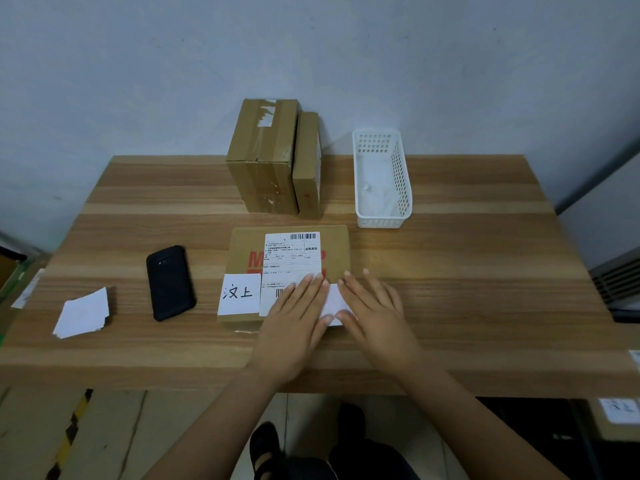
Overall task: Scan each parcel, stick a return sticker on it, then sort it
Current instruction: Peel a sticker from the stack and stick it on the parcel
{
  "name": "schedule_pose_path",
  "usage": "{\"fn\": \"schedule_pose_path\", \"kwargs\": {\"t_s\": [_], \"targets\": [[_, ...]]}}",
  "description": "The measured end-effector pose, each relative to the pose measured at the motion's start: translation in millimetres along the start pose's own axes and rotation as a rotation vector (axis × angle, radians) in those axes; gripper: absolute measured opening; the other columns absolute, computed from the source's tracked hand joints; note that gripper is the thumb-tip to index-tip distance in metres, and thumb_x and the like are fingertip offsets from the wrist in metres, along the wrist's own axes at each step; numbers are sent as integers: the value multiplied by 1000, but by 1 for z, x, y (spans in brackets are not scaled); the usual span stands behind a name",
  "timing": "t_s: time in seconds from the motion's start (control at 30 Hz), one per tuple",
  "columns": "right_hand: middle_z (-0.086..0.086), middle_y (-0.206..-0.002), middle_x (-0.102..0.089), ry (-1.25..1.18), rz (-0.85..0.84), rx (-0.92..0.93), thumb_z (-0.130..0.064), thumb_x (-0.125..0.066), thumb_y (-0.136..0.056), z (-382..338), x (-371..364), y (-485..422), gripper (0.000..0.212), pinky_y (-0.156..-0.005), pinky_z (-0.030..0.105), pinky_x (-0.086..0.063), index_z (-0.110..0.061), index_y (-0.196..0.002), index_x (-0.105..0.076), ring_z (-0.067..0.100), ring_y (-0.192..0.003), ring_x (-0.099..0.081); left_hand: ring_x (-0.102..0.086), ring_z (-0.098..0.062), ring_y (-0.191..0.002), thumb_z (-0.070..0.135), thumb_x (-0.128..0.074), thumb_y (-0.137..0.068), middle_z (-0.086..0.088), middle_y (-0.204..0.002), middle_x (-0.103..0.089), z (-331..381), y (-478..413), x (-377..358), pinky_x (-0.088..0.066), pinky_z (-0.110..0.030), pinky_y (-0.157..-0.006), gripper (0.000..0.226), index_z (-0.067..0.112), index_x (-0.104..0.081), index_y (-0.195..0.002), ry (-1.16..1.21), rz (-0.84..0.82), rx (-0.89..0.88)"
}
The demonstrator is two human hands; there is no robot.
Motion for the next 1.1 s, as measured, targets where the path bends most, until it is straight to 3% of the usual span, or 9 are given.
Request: {"fn": "schedule_pose_path", "kwargs": {"t_s": [0.2, 0.37, 0.47, 0.57, 0.7, 0.77, 0.83, 0.93, 1.1], "targets": [[0, -157, -24, 102, -90, -11, -48, -9, -104, 7, -26, 8, 58, -115, 46, -13, -16, -151, -23, 21, -146, -20, -31, -22, -143, 41, -13, -104, -11, -154, -34, -2, 1, -16, -22, -40, -114, 59, 6, -31, -148, -145, -45, -27], [3, -154, -34, 78, -124, -20, -45, -12, -104, 4, -24, 5, 56, -113, 46, -21, -14, -148, -29, 21, -141, -35, -38, -24, -139, 39, -23, -101, -11, -151, -39, -1, -2, -14, -21, -39, -113, 57, 5, -40, -144, -130, -91, 0], [-2, -158, -19, -94, -96, -43, -55, -13, -101, 0, -16, 5, 65, -115, 37, -15, -15, -151, -24, 12, -144, -25, -37, -22, -139, 46, -23, -102, -8, -152, -36, -2, -1, -4, -17, -34, -115, 61, 5, -42, -143, -7, -89, 10], [-12, -159, 0, -413, -95, -220, -53, -48, -94, 4, -12, 9, 82, -118, 30, -9, -21, -154, -4, 1, -144, -5, -14, -15, -146, 62, -31, -93, -3, -157, -18, -29, 10, 17, -2, -26, -118, 79, 9, -25, -151, 129, 10, 175], [-11, -149, -35, -704, -112, -483, -33, -76, -82, 2, -15, 9, 102, -107, 26, -32, -21, -155, -5, 5, -133, -35, 13, -13, -147, 78, -51, -74, 0, -160, 11, -82, 37, 35, 10, -27, -117, 117, 13, 6, -153, 175, 13, 402], [-8, -145, -42, -760, -92, -549, -29, -78, -80, -2, -19, 9, 101, -102, 24, -36, -18, -155, -11, 5, -127, -40, 2, -20, -149, 71, -70, -67, -5, -162, -1, -108, 48, 35, -7, -32, -119, 128, 10, 2, -153, 287, -25, 556], [-4, -144, -44, -741, -62, -583, -26, -78, -81, -10, -21, 9, 95, -98, 20, -36, -14, -154, -18, 2, -121, -39, -32, -23, -137, 57, -83, -60, -4, -145, -36, -123, 53, 29, -36, -31, -102, 114, 15, -20, -145, 555, -10, 638], [-10, -128, -47, -717, 1, -613, -23, -78, -81, -25, -19, 14, 83, -83, 7, -39, -15, -148, -29, 1, -114, -39, -50, -14, -116, 48, -89, -55, 5, -125, -53, -128, 54, 24, -40, -28, -86, 97, 23, -35, -131, 713, 12, 611], [-11, -130, -51, -732, 228, -740, -27, -85, -72, -19, 0, 54, 88, -94, 26, -45, -18, -144, -35, 6, -120, -48, -49, -9, -114, 42, -92, -54, 9, -123, -53, -97, 43, 27, -43, -25, -85, 100, 21, -35, -134, 823, 2, 453]]}}
Point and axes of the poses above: each hand's wrist, its own y-axis away from the middle knuckle, its own x-axis out of the back of the hand, z = x × y, the point moved 8 cm from there along -y, towards the middle knuckle
